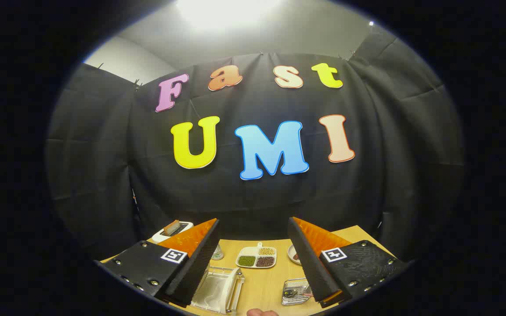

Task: Take the plate from the dish rack, then take the spoon from the basket and place it into the plate.

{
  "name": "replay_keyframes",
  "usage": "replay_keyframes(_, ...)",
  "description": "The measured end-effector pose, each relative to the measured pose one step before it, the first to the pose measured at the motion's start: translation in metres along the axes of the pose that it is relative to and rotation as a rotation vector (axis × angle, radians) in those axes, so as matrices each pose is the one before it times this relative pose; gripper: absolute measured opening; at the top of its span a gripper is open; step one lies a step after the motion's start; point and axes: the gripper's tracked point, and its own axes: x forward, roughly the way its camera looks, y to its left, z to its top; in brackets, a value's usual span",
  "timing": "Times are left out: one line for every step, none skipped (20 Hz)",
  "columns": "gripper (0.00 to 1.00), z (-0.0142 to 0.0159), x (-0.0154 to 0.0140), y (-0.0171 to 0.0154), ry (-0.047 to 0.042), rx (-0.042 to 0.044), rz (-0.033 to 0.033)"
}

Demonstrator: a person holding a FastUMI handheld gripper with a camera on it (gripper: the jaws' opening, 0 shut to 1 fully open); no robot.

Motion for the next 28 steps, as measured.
replay_keyframes(0.96,0.00120,0.00066,0.00405,0.00239,0.00552,0.00236)
replay_keyframes(0.96,-0.00192,0.00133,0.00325,0.00339,0.00158,0.00345)
replay_keyframes(0.96,0.00137,0.00120,0.00277,-0.00279,-0.00469,0.00555)
replay_keyframes(0.96,0.00114,0.00143,-0.00057,-0.00101,-0.00415,-0.00678)
replay_keyframes(0.96,0.00142,0.00031,-0.00068,-0.00229,0.00366,-0.00232)
replay_keyframes(0.96,-0.00072,0.00026,0.00178,0.00158,0.00201,-0.00343)
replay_keyframes(0.96,-0.00025,-0.00004,-0.00110,0.00194,-0.00045,-0.00555)
replay_keyframes(0.96,0.00122,-0.00132,0.00079,-0.00145,0.00029,0.00193)
replay_keyframes(0.96,0.00177,-0.00075,-0.00007,-0.00263,-0.00424,-0.00502)
replay_keyframes(0.96,0.00001,-0.00035,-0.00166,-0.00493,-0.00698,-0.00545)
replay_keyframes(0.96,0.00081,0.00083,-0.00103,-0.00491,-0.00468,-0.00488)
replay_keyframes(0.96,-0.00122,0.00192,-0.00063,0.00222,-0.00024,-0.00469)
replay_keyframes(0.96,0.00114,0.00073,0.00142,-0.00151,-0.00528,0.00399)
replay_keyframes(0.96,0.00106,0.00161,0.00278,-0.00236,-0.00600,0.00647)
replay_keyframes(0.96,0.00026,0.00166,0.00297,0.00099,-0.00230,0.01208)
replay_keyframes(0.96,-0.00155,0.00062,0.00229,0.00826,0.00267,0.00821)
replay_keyframes(0.96,-0.00103,0.00029,0.00238,0.01119,0.00652,0.00667)
replay_keyframes(0.96,-0.00109,0.00097,0.00259,0.00970,0.00554,0.00672)
replay_keyframes(0.96,-0.00187,0.00159,0.00333,0.01437,0.00033,0.00356)
replay_keyframes(0.96,-0.00559,0.00250,0.00519,0.02266,-0.00139,0.00931)
replay_keyframes(0.96,-0.00693,0.00542,0.00632,0.03687,0.00295,0.01261)
replay_keyframes(0.96,-0.01169,0.00404,0.00553,0.05819,0.00503,0.00758)
replay_keyframes(0.96,-0.01279,0.00497,0.00755,0.06975,0.00667,0.01604)
replay_keyframes(0.96,-0.01353,0.00486,0.00895,0.07835,0.00921,0.01603)
replay_keyframes(0.96,-0.01387,0.00818,0.00454,0.07544,0.01051,0.00529)
replay_keyframes(0.96,-0.01039,0.00904,0.00110,0.06613,0.01579,0.00113)
replay_keyframes(0.96,-0.00937,0.00744,0.00404,0.05287,0.02257,0.01295)
replay_keyframes(0.96,-0.00804,0.00568,0.00791,0.04754,0.02848,0.01482)
